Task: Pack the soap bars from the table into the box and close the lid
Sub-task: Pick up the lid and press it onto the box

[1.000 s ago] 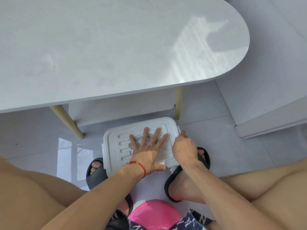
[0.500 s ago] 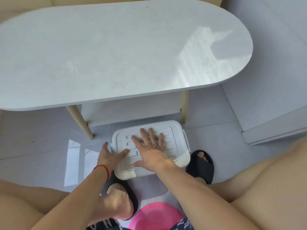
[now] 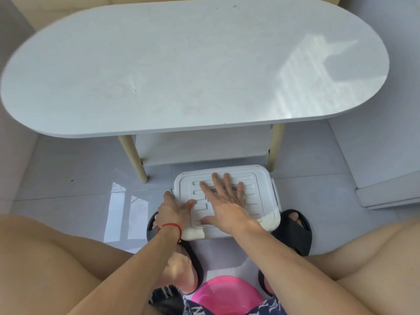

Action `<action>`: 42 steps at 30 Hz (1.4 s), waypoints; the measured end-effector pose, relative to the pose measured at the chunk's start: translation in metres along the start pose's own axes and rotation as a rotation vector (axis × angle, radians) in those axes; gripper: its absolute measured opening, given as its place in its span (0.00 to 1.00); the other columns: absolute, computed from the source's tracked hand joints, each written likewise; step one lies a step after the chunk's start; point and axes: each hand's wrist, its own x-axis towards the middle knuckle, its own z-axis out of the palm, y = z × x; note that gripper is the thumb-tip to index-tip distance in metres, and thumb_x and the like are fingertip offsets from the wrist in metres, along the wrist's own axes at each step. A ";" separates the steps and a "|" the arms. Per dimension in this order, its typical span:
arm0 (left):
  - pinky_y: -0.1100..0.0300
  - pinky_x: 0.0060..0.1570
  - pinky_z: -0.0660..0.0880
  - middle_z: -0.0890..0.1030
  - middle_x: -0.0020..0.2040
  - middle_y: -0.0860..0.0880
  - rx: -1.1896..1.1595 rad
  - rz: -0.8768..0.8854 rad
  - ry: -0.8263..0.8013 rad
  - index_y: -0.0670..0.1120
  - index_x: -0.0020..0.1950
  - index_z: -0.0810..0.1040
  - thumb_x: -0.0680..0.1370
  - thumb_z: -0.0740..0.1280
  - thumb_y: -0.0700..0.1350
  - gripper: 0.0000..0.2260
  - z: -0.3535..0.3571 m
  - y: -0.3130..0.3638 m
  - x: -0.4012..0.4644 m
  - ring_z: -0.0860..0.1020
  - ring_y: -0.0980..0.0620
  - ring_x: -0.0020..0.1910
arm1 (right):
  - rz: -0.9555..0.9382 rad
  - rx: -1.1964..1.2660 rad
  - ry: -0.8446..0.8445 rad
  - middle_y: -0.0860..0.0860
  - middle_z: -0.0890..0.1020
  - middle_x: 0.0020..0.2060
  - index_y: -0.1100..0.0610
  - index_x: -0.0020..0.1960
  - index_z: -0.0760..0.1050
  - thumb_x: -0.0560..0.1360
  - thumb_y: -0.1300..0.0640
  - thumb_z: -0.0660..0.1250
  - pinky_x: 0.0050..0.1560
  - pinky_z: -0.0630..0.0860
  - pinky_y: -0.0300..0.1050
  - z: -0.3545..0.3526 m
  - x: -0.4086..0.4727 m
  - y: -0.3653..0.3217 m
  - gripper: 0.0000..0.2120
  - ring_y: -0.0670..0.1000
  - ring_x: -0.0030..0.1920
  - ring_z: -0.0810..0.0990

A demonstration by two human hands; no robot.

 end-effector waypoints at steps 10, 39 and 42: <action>0.44 0.51 0.77 0.82 0.51 0.37 0.220 0.092 0.201 0.41 0.55 0.70 0.74 0.72 0.55 0.21 0.008 0.009 -0.013 0.80 0.34 0.52 | -0.070 0.165 -0.020 0.44 0.45 0.83 0.40 0.82 0.51 0.76 0.34 0.63 0.80 0.39 0.59 -0.024 -0.005 0.023 0.39 0.51 0.82 0.38; 0.45 0.64 0.72 0.80 0.58 0.47 -0.219 -0.007 0.082 0.52 0.70 0.71 0.78 0.65 0.56 0.22 -0.007 0.001 0.046 0.77 0.40 0.59 | 0.558 0.889 0.245 0.50 0.71 0.75 0.49 0.81 0.59 0.78 0.63 0.63 0.63 0.68 0.40 -0.023 -0.004 0.100 0.34 0.55 0.68 0.73; 0.46 0.63 0.71 0.80 0.60 0.45 -0.160 -0.007 0.061 0.52 0.72 0.69 0.78 0.64 0.55 0.22 -0.009 0.008 0.050 0.77 0.39 0.59 | 0.542 0.886 0.239 0.49 0.67 0.78 0.46 0.82 0.56 0.79 0.61 0.64 0.73 0.65 0.47 -0.026 -0.003 0.105 0.35 0.56 0.74 0.69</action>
